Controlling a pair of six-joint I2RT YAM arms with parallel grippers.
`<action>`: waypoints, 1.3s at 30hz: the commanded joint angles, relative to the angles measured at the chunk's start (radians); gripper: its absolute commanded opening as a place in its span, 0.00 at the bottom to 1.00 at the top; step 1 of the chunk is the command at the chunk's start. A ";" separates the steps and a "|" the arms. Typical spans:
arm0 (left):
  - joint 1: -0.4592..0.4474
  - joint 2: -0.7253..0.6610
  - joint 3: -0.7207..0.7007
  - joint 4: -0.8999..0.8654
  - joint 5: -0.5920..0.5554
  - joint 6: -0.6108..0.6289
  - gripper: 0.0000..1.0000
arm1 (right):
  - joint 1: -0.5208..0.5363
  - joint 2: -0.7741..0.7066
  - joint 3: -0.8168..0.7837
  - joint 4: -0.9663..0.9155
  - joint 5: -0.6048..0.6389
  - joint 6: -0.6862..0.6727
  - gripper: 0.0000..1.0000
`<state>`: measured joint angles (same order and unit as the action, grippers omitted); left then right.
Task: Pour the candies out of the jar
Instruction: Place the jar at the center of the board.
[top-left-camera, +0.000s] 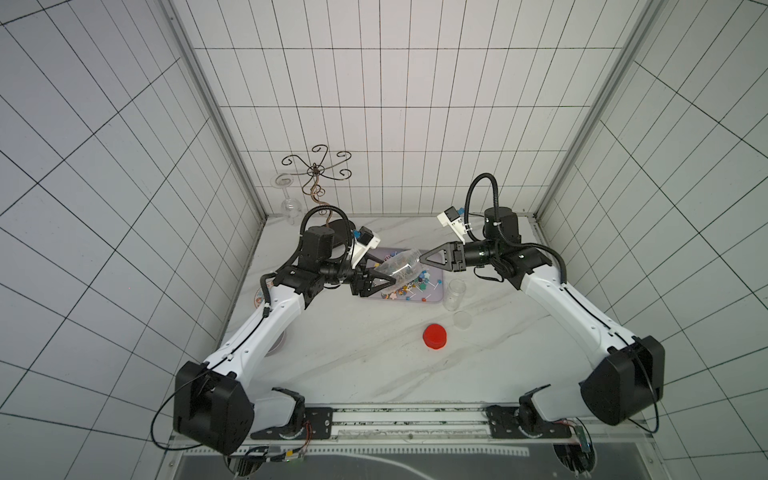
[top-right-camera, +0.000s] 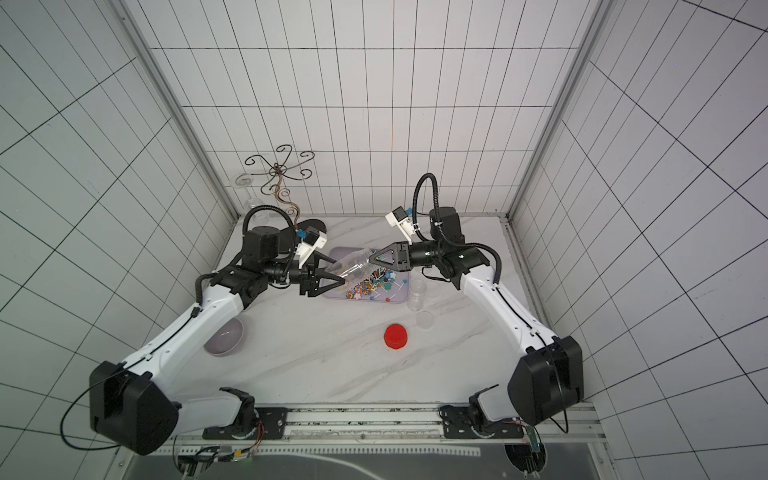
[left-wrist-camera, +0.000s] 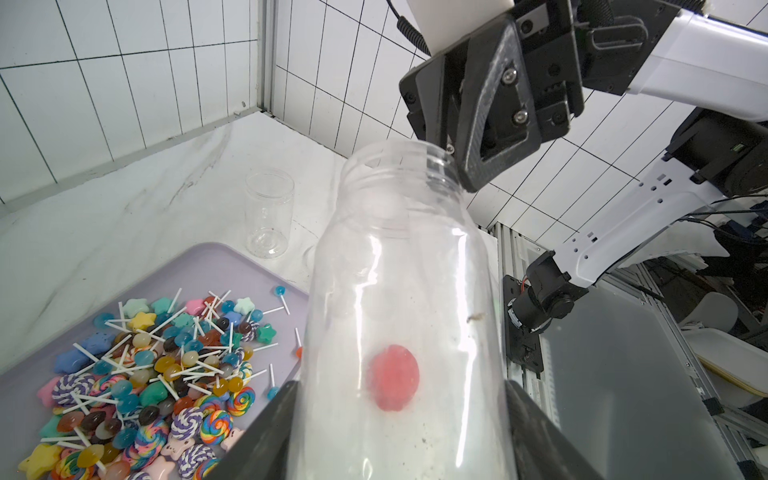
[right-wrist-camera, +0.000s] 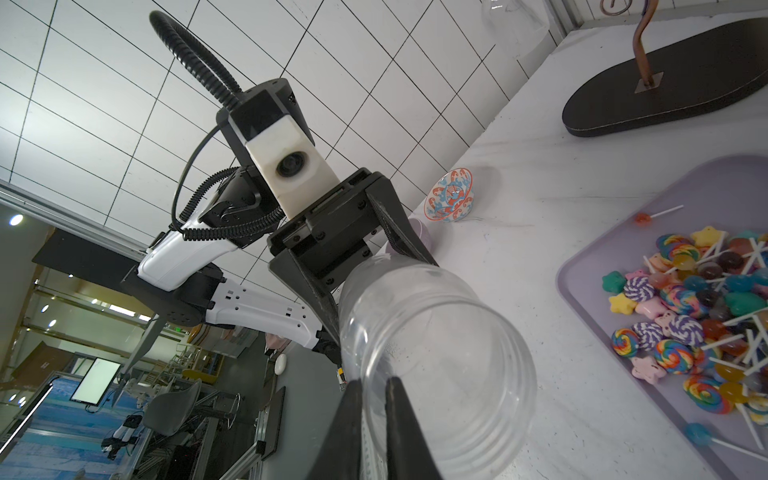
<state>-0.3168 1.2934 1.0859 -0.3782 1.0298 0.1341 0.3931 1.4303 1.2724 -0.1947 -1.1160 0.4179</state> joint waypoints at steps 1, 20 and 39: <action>0.013 0.008 0.000 0.070 0.015 -0.018 0.58 | 0.012 0.019 -0.012 -0.037 -0.040 -0.022 0.16; 0.038 0.023 -0.014 0.124 0.016 -0.070 0.68 | 0.018 0.030 0.003 -0.041 -0.052 -0.033 0.00; 0.061 0.015 -0.030 0.165 -0.027 -0.110 0.97 | 0.018 0.071 0.097 -0.294 0.112 -0.215 0.00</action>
<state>-0.2665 1.3125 1.0668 -0.2657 1.0138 0.0479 0.4057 1.5059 1.2747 -0.4171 -1.0473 0.2695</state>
